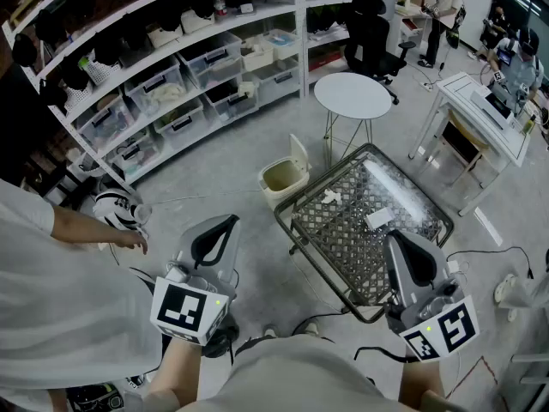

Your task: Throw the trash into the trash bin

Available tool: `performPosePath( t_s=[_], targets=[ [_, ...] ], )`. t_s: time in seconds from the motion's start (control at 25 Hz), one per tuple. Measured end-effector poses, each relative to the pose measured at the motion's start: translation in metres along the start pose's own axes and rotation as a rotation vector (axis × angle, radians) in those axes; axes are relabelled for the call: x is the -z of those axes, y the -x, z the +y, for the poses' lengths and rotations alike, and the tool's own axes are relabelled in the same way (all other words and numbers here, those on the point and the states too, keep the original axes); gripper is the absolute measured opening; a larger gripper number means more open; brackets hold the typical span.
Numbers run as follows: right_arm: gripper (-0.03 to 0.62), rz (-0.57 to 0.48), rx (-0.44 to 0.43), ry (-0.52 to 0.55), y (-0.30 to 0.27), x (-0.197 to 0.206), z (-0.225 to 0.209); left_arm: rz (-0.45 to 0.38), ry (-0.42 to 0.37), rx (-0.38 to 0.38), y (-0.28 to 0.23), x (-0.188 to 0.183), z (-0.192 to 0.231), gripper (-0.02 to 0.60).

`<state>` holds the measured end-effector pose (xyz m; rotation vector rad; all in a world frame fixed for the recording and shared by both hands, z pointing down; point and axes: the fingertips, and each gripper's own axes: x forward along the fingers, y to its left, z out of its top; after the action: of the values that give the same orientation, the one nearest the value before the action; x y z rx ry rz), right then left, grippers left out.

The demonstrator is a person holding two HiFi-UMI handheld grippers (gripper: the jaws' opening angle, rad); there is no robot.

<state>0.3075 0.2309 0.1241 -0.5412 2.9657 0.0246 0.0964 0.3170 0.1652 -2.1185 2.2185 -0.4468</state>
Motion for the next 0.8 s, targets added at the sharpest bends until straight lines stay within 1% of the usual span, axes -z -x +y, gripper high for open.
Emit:
performPosePath(
  t_s=[0.2, 0.44, 0.48, 0.56, 0.6, 0.64, 0.68, 0.8],
  targets=[
    [0.003, 0.000, 0.001, -0.013, 0.002, 0.003, -0.016, 0.009, 0.007, -0.014, -0.009, 0.001, -0.004, 0.002],
    [0.003, 0.008, -0.027, -0.017, 0.006, 0.008, -0.028, 0.018, 0.014, -0.030, -0.015, 0.005, -0.014, 0.002],
    [0.003, 0.005, -0.022, -0.018, 0.007, 0.008, -0.030, 0.019, 0.015, -0.031, -0.015, 0.005, -0.015, 0.002],
    [0.003, -0.008, 0.022, -0.019, 0.008, 0.007, -0.039, 0.022, 0.016, -0.032, -0.017, 0.005, -0.017, 0.002],
    [0.019, -0.018, 0.049, -0.019, 0.009, 0.006, -0.044, 0.023, 0.017, -0.034, -0.017, 0.005, -0.018, 0.002],
    [0.247, -0.027, 0.067, -0.019, 0.010, 0.005, -0.048, 0.024, 0.019, -0.038, -0.017, 0.005, -0.019, 0.002],
    [0.333, -0.034, 0.076, -0.023, 0.012, 0.005, -0.051, 0.024, 0.020, -0.043, -0.017, 0.005, -0.019, 0.002],
    [0.333, -0.041, 0.089, -0.032, 0.015, 0.008, -0.059, 0.033, 0.017, -0.051, -0.017, 0.007, -0.020, 0.002]
  ],
)
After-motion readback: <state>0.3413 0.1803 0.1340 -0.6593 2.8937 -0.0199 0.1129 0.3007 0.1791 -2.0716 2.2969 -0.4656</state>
